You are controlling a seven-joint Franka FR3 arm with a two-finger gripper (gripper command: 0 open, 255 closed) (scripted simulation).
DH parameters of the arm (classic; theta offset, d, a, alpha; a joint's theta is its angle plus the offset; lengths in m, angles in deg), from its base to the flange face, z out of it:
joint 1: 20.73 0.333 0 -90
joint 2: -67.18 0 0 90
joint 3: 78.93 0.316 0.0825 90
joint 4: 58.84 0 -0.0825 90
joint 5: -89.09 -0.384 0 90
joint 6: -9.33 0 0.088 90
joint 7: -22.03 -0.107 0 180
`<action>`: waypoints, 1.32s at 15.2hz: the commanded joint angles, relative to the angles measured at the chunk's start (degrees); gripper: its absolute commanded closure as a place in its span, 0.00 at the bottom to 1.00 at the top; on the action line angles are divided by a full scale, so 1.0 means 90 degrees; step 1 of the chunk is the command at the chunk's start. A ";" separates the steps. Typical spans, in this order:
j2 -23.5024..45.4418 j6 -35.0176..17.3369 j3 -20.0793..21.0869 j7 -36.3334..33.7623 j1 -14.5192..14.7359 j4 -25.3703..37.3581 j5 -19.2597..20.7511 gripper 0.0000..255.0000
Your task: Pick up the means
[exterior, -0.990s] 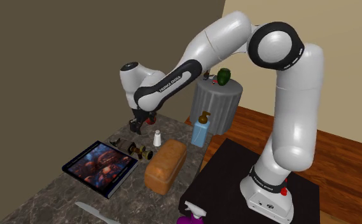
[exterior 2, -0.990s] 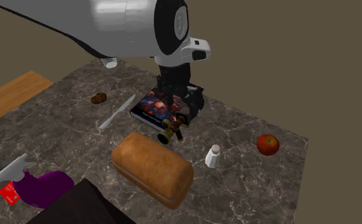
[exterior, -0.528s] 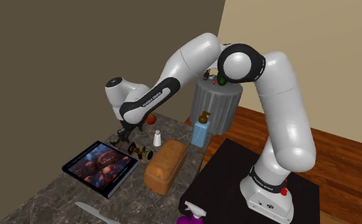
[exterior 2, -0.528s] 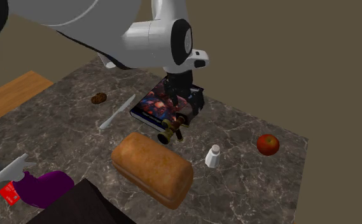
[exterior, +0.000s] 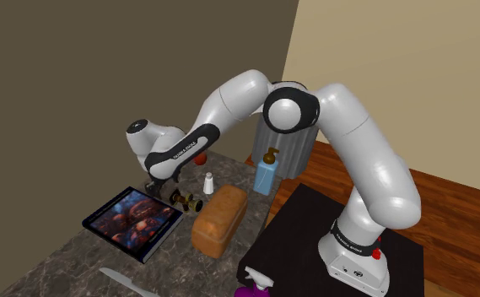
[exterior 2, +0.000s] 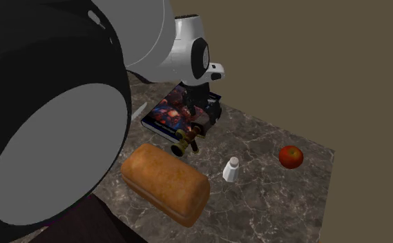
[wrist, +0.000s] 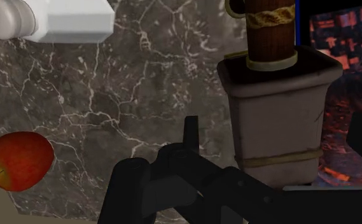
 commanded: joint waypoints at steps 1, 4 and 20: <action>0.0126 -0.0094 -0.0024 -0.0040 0.0022 0.0030 0.0030 0.00; 0.0362 -0.0236 -0.0066 -0.0085 0.0050 0.0123 0.0073 0.00; 0.0097 -0.0078 -0.0018 -0.0035 0.0018 0.0018 0.0025 1.00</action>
